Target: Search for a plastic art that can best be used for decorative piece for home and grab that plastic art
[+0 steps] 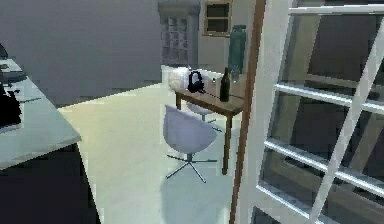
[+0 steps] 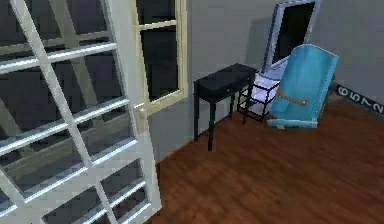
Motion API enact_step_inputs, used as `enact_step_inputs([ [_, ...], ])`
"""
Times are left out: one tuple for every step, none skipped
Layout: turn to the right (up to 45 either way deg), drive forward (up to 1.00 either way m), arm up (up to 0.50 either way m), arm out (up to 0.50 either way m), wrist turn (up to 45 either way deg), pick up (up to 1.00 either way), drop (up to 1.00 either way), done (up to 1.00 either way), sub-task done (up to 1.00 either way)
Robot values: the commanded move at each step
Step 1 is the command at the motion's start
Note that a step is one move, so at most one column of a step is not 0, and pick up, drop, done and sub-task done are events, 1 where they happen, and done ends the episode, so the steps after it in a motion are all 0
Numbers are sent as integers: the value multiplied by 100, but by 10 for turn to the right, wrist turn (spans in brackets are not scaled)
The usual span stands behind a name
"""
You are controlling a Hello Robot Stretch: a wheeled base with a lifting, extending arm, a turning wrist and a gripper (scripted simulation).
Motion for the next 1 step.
enact_step_inputs([
  [-150,0,0,0,0,0,0,0,0],
])
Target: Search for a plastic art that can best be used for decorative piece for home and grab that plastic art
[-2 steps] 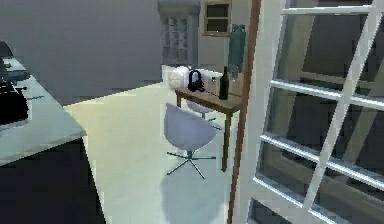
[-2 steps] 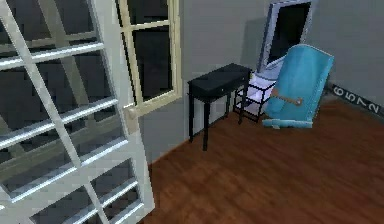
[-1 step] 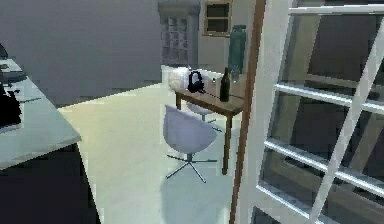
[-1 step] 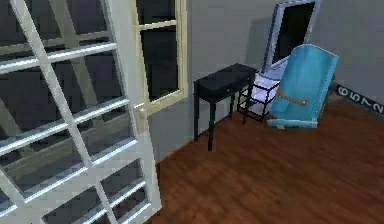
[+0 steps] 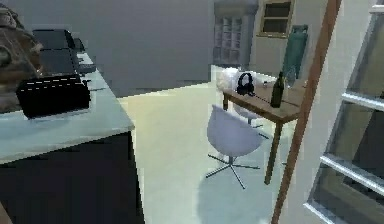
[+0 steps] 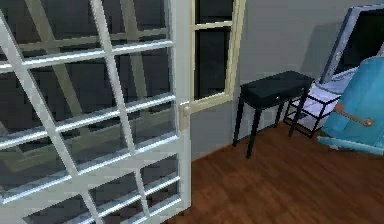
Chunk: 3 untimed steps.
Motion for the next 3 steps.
enact_step_inputs([
  [0,70,0,0,0,0,0,0,0],
  [-300,0,0,0,0,0,0,0,0],
  [0,15,0,0,0,0,0,0,0],
])
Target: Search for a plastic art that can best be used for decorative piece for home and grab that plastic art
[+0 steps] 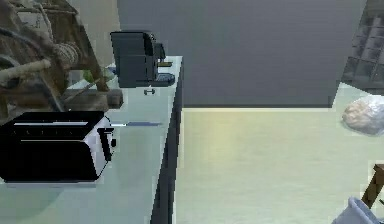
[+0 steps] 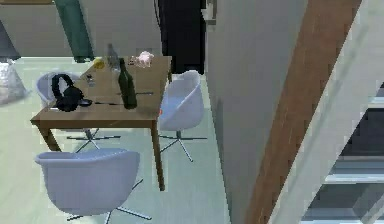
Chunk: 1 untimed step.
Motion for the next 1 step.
enact_step_inputs([
  [300,0,0,0,0,0,0,0,0],
])
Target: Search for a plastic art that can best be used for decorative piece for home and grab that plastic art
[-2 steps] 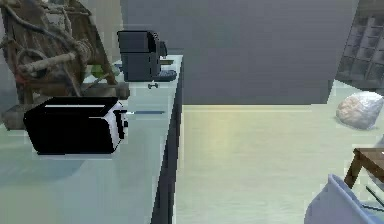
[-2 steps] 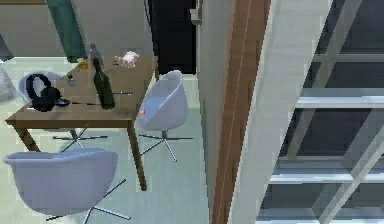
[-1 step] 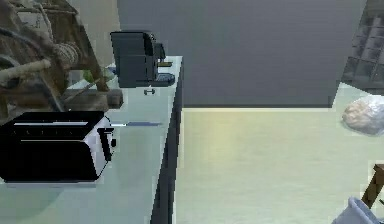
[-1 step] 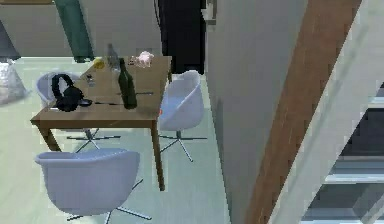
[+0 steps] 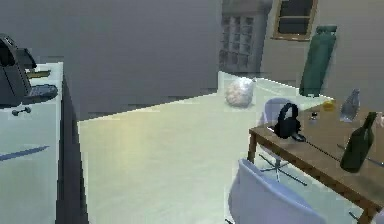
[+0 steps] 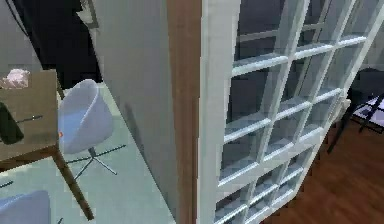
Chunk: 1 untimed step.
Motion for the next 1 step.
enact_step_inputs([
  [0,85,0,0,0,0,0,0,0],
])
